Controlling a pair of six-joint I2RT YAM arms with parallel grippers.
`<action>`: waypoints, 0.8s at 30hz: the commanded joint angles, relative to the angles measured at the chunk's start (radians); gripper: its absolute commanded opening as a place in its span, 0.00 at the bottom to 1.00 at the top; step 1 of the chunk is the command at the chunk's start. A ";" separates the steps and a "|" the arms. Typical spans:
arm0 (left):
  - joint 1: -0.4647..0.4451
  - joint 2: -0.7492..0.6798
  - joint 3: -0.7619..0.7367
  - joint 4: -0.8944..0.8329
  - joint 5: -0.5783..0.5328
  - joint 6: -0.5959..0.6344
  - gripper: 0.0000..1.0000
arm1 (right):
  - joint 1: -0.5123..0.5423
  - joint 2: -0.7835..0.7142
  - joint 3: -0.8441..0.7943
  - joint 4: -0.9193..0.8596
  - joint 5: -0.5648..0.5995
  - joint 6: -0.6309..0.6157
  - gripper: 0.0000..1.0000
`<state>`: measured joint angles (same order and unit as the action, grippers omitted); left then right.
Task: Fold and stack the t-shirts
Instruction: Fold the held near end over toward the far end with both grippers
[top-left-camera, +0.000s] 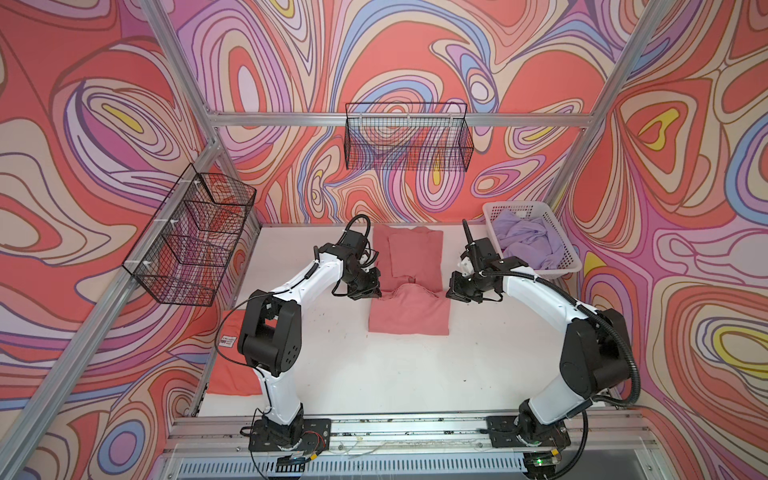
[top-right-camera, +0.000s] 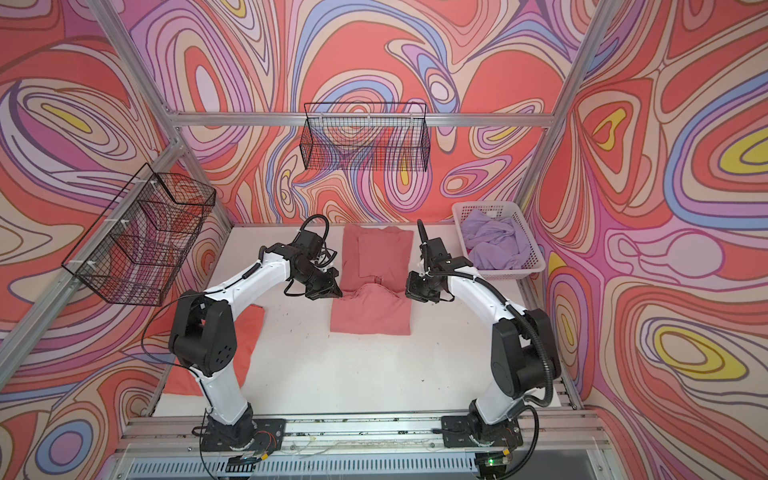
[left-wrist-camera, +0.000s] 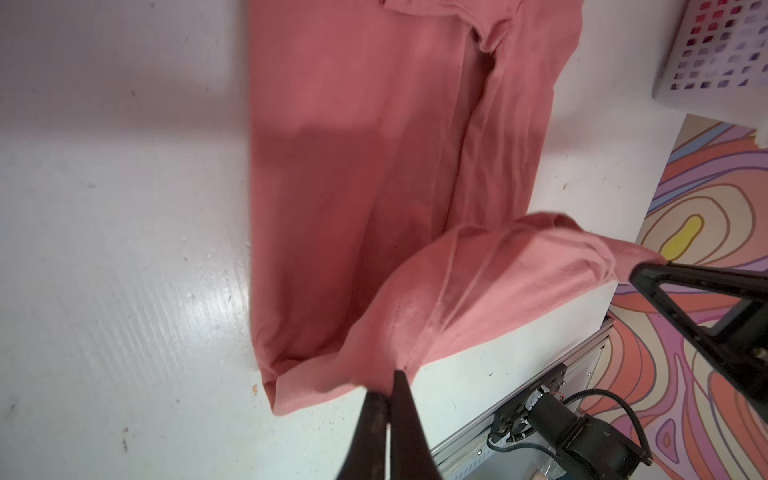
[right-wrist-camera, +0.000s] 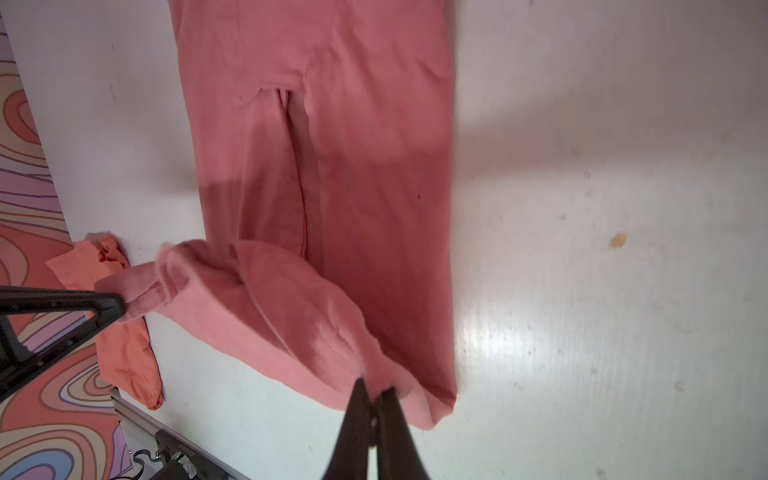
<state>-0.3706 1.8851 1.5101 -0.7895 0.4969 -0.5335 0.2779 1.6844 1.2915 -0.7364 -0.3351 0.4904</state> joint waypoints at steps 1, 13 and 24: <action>0.017 0.053 0.052 0.005 -0.001 0.029 0.00 | -0.030 0.070 0.095 0.000 -0.006 -0.088 0.00; 0.043 0.127 0.098 0.105 0.002 -0.026 0.00 | -0.066 0.289 0.322 -0.063 0.001 -0.175 0.00; 0.066 0.183 0.182 0.101 -0.020 -0.006 0.00 | -0.080 0.389 0.422 -0.042 0.021 -0.196 0.00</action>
<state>-0.3122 2.0293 1.6737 -0.6815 0.4934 -0.5529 0.2058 2.0331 1.6886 -0.7826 -0.3302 0.3195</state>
